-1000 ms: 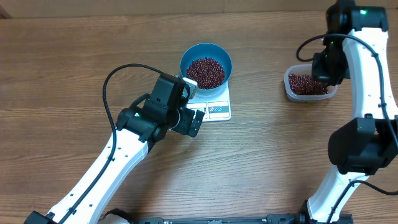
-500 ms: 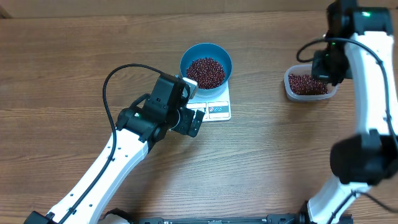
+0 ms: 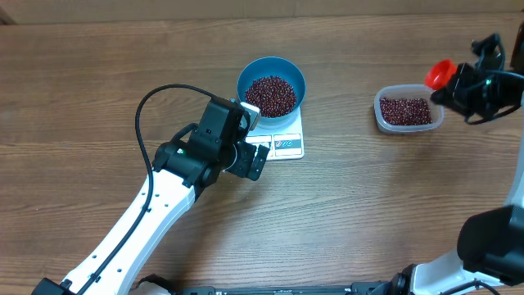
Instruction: Scoop item into bowl and weigh 150g on scale
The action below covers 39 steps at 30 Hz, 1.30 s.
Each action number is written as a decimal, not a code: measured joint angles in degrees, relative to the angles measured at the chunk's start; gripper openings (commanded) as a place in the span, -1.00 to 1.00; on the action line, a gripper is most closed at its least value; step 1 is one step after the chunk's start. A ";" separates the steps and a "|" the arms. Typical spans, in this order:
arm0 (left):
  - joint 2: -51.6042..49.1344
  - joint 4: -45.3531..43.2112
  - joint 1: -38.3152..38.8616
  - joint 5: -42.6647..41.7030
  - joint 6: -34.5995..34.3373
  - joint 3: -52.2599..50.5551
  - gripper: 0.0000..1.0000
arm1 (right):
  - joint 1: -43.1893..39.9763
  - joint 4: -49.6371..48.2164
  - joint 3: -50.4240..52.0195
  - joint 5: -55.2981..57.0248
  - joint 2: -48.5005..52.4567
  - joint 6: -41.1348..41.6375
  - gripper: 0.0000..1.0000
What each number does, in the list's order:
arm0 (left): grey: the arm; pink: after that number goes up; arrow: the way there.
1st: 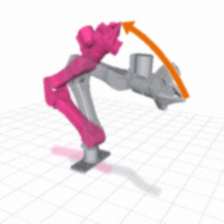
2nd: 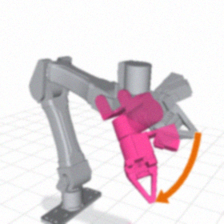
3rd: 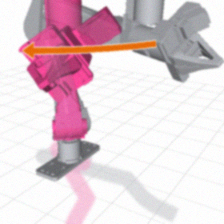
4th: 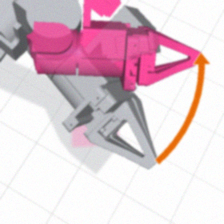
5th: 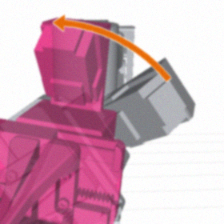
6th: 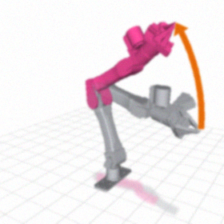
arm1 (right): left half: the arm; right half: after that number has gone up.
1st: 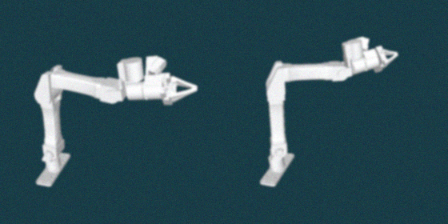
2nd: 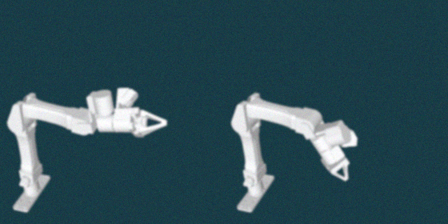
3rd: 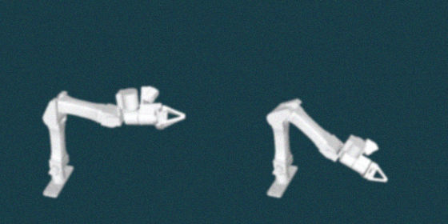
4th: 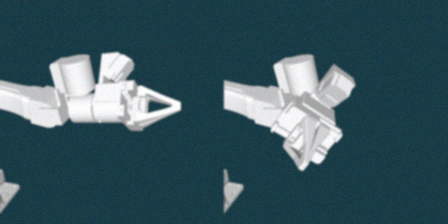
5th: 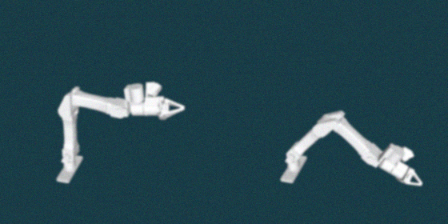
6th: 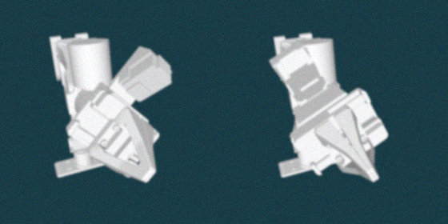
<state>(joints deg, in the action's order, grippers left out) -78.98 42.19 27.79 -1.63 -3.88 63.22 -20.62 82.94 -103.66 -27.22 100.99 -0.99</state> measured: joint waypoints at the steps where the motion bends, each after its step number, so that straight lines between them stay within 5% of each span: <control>1: 0.00 -0.02 0.00 0.00 -0.02 0.00 0.99 | -0.70 -1.84 2.51 -2.12 0.20 -0.02 -0.92; 14: 0.00 -0.02 0.00 0.00 0.00 0.00 0.99 | -3.23 -30.97 29.07 -12.44 0.57 13.77 -0.92; 18: 0.00 -0.02 0.00 0.00 -0.02 0.00 0.99 | -3.23 -34.10 32.28 -12.94 0.57 18.29 -0.54; 21: 0.00 -0.02 0.00 -0.02 -0.02 0.00 0.99 | -3.23 -34.23 32.52 -13.27 0.57 20.39 0.15; 25: 0.00 0.00 0.00 0.00 -0.02 0.00 0.99 | -3.23 -33.99 32.52 -14.25 0.57 21.64 0.56; 39: 0.00 0.00 0.00 0.00 -0.02 0.00 0.99 | -4.46 -19.87 30.97 -12.79 -2.95 17.73 0.78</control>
<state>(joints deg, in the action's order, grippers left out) -78.98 42.19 27.79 -1.63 -3.90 63.22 -25.08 63.07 -72.69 -40.01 98.04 16.73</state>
